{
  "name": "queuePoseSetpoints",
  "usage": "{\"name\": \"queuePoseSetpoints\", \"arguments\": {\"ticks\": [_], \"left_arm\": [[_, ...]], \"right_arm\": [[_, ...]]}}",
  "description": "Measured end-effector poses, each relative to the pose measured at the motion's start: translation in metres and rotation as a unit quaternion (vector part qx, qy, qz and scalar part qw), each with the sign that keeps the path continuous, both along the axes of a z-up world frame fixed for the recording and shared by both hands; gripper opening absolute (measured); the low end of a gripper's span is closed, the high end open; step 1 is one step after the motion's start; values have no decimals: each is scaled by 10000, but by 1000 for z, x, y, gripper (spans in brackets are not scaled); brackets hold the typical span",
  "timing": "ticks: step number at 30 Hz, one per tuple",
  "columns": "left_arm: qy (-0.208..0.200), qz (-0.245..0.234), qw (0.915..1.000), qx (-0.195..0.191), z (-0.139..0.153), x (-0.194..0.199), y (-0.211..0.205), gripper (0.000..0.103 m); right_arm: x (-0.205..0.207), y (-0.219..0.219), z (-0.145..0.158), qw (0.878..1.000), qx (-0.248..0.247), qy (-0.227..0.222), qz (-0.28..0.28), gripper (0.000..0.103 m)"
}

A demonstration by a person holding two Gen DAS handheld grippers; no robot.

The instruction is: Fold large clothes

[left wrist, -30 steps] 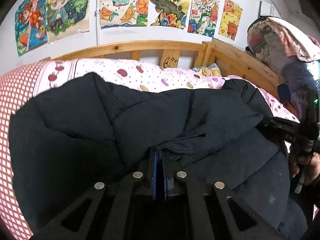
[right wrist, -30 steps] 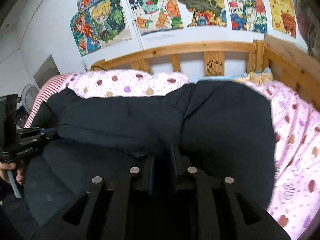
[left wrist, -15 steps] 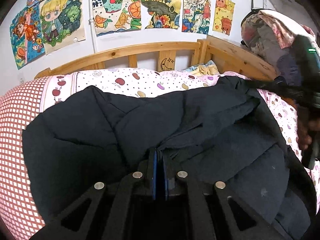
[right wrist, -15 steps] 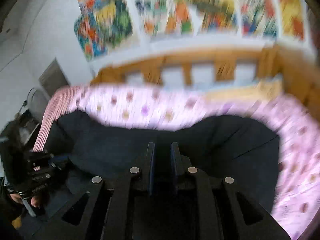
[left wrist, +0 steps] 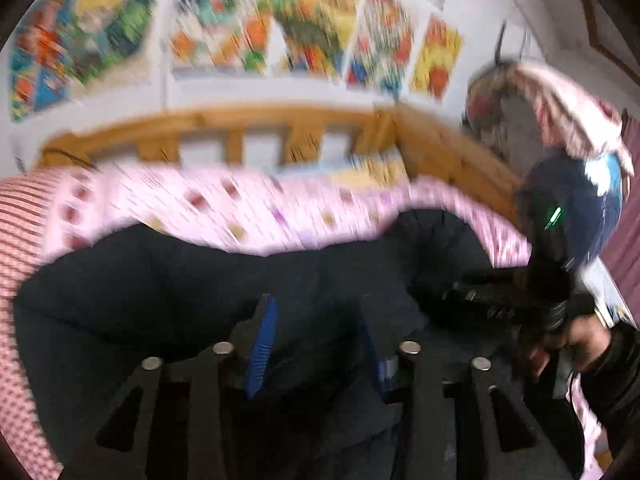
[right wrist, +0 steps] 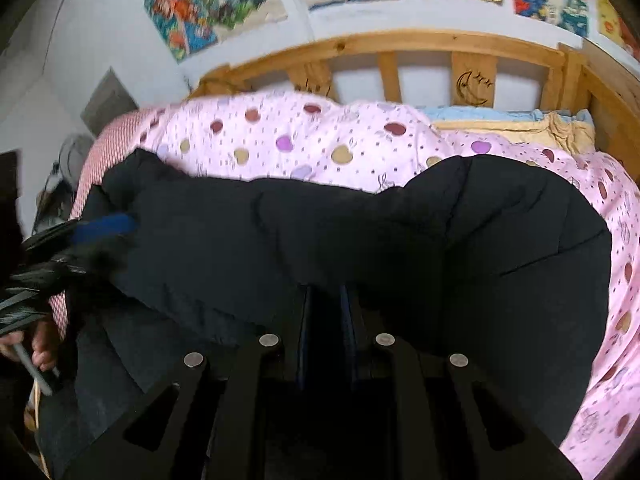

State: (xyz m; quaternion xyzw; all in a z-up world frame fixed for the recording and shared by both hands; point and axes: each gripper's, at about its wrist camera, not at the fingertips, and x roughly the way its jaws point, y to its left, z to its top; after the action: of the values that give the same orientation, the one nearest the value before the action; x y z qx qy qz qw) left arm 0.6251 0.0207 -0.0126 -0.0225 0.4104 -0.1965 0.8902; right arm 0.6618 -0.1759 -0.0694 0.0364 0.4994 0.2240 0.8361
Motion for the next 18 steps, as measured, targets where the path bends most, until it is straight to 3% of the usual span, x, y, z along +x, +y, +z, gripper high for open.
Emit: {"name": "queuePoseSetpoints", "arguments": {"ticks": [3,7,14,18], "left_arm": [[485,-188,9966,638,-32,17,-16,25],[742,-193,9948,669,-56,25,-17,21],[723,-124,9926,970,-91,32,-25,18],[457,-102,9935,1039,-89,21,-31,18]], "right_arm": [[7,5,-9,9985,-359,302,276,14],[9,24,-35,9932,-942,286,614,14],[12,17,-80,9992,-313,206,122,11],[-7,17,-77,9992,-235,-316,-11,11]]}}
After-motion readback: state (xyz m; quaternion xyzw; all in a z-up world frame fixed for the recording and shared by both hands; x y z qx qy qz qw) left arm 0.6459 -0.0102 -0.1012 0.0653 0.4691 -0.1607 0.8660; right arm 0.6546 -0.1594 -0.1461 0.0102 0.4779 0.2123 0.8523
